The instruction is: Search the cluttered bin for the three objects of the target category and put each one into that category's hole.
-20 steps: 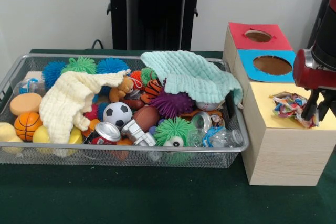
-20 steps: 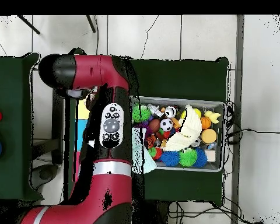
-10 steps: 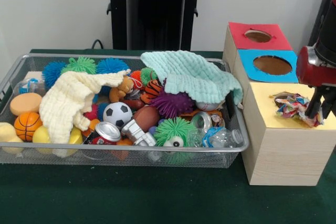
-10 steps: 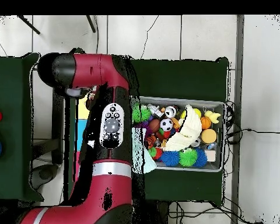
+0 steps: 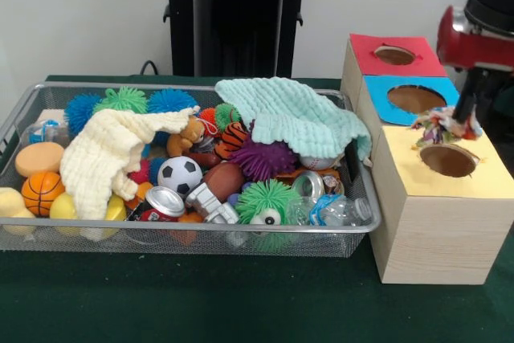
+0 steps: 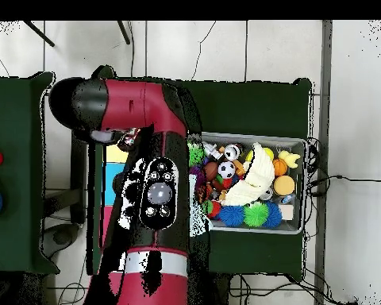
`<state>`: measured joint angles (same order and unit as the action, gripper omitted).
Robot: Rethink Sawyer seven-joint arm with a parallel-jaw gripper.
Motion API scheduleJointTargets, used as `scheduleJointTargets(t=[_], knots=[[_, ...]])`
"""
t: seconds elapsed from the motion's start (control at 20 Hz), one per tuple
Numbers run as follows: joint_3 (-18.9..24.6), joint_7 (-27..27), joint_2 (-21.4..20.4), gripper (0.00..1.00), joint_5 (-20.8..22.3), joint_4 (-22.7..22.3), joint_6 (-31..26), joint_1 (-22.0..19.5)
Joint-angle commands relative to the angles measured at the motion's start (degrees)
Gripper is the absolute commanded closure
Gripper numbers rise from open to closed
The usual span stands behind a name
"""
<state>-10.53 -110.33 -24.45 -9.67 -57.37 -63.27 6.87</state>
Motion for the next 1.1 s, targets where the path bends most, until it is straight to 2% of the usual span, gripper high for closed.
scheduleJointTargets(t=[0.05, 0.45, 0.7, 1.1], knots=[[2.47, -0.53, -6.96, 1.00, 0.59, -16.26, 1.36, -4.60], [4.71, 1.02, -5.00, 1.00, 2.57, -16.75, 5.58, -7.12], [4.58, -1.11, -3.68, 1.00, 3.76, -17.31, 9.52, -6.45], [3.79, -4.27, -2.41, 1.00, 4.16, -16.15, 9.91, -4.58]])
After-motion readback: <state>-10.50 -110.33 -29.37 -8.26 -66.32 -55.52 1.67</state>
